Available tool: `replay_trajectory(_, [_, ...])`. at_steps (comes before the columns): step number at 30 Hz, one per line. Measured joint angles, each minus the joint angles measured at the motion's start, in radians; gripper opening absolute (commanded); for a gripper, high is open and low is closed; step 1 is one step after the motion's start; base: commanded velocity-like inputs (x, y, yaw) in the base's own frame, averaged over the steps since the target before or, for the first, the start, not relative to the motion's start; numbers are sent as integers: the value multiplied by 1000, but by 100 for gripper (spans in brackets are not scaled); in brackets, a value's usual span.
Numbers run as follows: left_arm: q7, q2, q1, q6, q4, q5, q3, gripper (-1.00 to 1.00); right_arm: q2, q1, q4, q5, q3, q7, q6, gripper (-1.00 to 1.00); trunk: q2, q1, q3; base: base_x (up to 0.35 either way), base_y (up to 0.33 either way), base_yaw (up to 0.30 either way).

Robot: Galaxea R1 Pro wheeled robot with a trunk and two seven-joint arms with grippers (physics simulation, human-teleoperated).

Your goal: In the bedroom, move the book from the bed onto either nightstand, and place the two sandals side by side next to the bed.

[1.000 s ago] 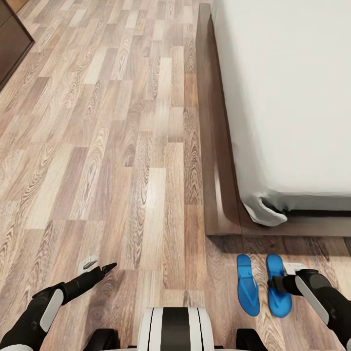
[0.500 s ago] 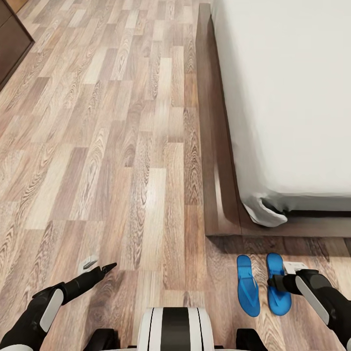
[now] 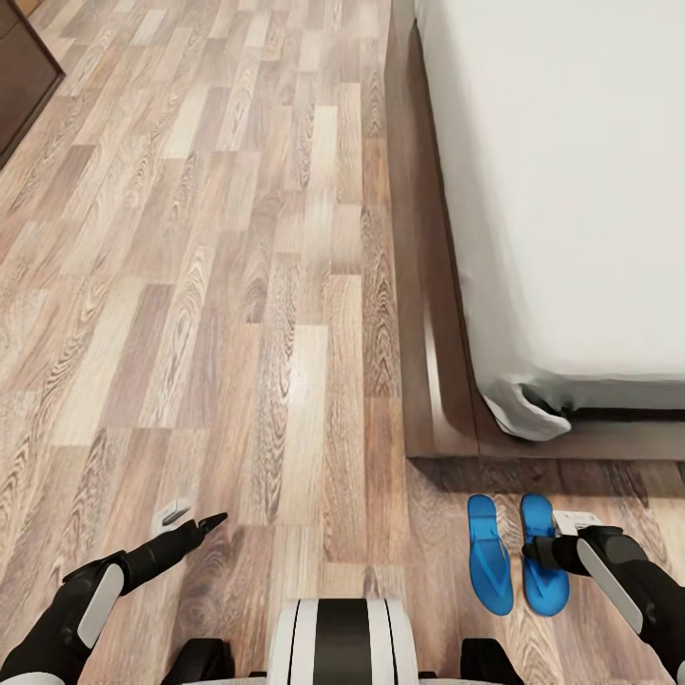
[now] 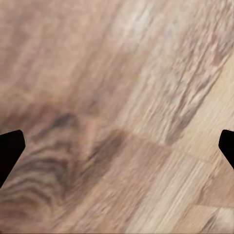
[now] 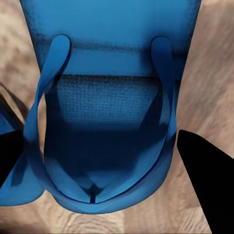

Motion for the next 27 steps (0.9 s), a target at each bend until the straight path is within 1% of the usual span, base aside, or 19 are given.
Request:
replay_trajectory(5, [0, 0, 0, 0, 0, 0, 0, 100, 0, 0, -2, 0, -3, 1, 0, -100, -1, 2, -19, 0, 0, 0])
replay_trajectory(18, [-1, 0, 0, 0, 0, 0, 0, 100, 0, 0, -12, 0, -6, 1, 0, -100, -1, 2, -19, 0, 0, 0])
replay_trajectory(26, [0, 0, 0, 0, 0, 0, 0, 100, 0, 0, -12, 0, -6, 1, 0, -100, -3, 6, -50, 0, 0, 0])
replay_trajectory(27, [1, 0, 0, 0, 0, 0, 0, 100, 0, 0, -11, 0, -6, 1, 0, -100, -3, 6, -50, 0, 0, 0])
